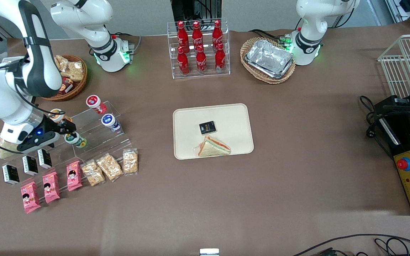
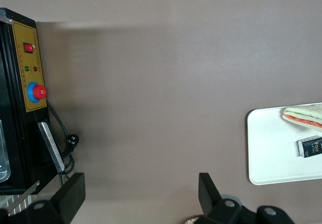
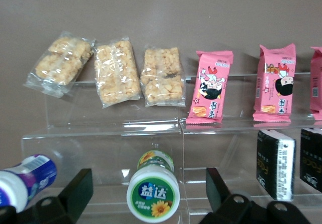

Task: Place green gum on tray
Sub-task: 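Lower the right gripper around the gum bottle and close it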

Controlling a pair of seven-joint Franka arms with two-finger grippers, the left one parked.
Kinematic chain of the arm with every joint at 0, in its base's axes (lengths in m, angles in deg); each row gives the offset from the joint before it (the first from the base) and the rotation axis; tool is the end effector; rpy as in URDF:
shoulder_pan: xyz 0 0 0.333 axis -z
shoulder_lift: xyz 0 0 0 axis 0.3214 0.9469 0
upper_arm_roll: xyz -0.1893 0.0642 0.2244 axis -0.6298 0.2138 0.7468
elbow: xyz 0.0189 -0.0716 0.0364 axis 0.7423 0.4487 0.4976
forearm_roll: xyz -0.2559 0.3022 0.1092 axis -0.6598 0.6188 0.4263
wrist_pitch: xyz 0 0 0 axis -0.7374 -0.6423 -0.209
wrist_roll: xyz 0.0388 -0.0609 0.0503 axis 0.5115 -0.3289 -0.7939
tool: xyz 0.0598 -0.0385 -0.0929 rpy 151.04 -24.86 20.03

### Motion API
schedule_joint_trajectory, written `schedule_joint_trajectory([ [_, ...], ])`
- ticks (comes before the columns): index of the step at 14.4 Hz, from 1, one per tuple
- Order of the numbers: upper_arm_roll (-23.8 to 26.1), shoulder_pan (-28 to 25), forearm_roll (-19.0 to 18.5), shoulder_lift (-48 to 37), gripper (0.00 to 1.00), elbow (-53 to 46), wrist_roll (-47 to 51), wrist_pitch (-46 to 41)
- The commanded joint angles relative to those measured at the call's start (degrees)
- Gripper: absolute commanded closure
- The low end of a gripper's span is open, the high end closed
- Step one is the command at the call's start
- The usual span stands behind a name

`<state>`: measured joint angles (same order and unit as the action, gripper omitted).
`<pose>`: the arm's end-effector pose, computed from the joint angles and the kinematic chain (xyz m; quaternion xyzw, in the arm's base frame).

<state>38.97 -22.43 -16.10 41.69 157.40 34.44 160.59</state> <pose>0.5470 -0.0536 0.3453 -0.9776 -0.2045 -0.0476 0.0115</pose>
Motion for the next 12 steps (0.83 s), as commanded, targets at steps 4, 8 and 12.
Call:
schedule_joint_trajectory([
  [4, 0.1, 1.3, -0.5, 1.1, 0.0, 4.4, -4.7, 7.3],
  [8, 0.1, 2.0, -0.5, 2.6, 0.0, 4.6, -6.2, 9.3],
  [12, 0.1, 2.0, -0.5, 2.3, 0.0, 7.1, -6.1, 11.3],
])
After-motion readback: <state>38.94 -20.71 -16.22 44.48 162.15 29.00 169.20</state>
